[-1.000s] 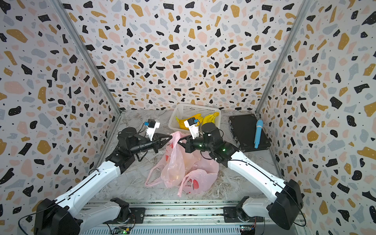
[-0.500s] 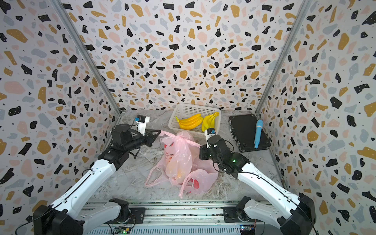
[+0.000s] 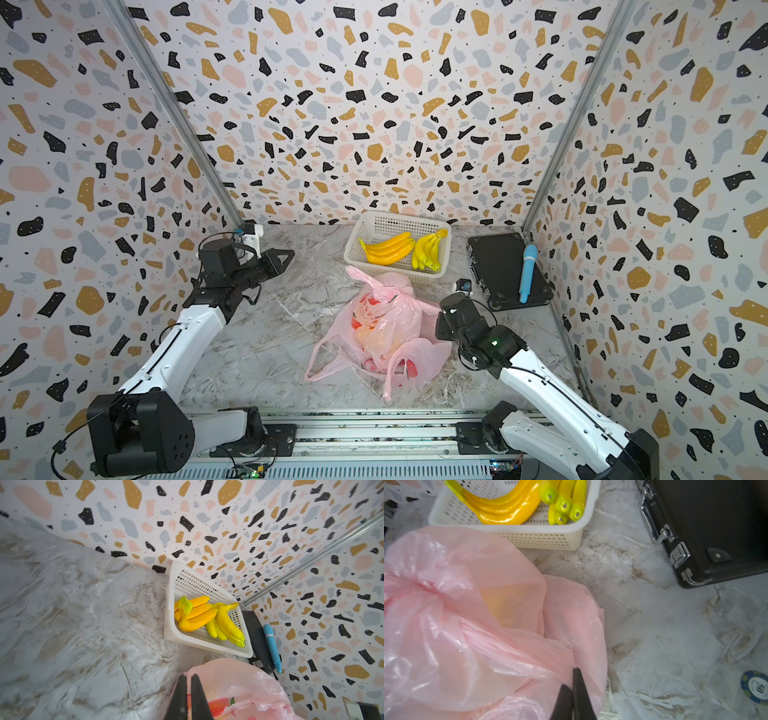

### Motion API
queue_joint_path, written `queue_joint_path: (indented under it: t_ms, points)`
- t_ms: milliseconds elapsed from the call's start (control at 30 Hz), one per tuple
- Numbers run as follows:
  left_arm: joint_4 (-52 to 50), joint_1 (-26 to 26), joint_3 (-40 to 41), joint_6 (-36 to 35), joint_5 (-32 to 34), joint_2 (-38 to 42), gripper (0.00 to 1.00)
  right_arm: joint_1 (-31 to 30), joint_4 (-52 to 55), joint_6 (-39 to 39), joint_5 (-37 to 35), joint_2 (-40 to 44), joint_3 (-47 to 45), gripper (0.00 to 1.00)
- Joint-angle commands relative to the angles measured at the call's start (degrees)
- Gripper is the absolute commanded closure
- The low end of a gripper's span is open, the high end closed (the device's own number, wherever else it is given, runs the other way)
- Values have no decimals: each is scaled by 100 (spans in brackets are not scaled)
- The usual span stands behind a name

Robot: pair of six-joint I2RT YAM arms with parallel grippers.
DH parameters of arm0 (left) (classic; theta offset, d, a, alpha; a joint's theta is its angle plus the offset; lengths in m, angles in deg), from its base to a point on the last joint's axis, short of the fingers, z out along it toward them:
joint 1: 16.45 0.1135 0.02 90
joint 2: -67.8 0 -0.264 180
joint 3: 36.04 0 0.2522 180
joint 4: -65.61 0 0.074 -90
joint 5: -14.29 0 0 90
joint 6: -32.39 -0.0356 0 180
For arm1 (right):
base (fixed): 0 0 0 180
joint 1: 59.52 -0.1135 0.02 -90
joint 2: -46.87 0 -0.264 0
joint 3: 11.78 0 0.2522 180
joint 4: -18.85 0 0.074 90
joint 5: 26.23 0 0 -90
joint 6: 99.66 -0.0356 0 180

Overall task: Place the banana into a plastic bag & tie a knot
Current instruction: Tie the plastic bag at the center of the board.

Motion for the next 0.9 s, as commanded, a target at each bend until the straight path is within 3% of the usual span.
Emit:
queue_joint_path:
  t_ms: [0, 100, 200, 433, 533, 600, 633, 700, 800, 867]
  points:
    - [-21, -393, -172, 130, -713, 72, 45, -17, -243, 238, 368, -117, 351, 100]
    - [-105, -1053, -3, 133, -730, 97, 13, -17, -411, 217, 599, -254, 377, 100]
    - [-4, -1475, 152, 275, -762, -34, 0, -17, -504, 177, 742, -379, 371, 100]
    - [623, -2048, 349, 660, -801, -495, 1, -17, -573, 112, 994, -548, 350, 100]
    - [745, -2048, 398, 763, -727, -730, 14, -17, -567, 85, 1057, -548, 347, 100]
    - [716, -2051, 385, 786, -572, -810, 36, -17, -531, 85, 1106, -531, 349, 100]
    - [644, -2048, 348, 757, -486, -843, 40, -17, -510, 82, 1102, -522, 345, 100]
    - [508, -2041, 250, 700, -306, -912, 41, -17, -486, 93, 1110, -513, 328, 100]
    - [279, -2024, 89, 553, -141, -993, 20, -17, -480, 102, 1126, -504, 302, 100]
    - [269, -2021, 96, 524, -86, -986, 15, -17, -467, 119, 1128, -499, 306, 100]
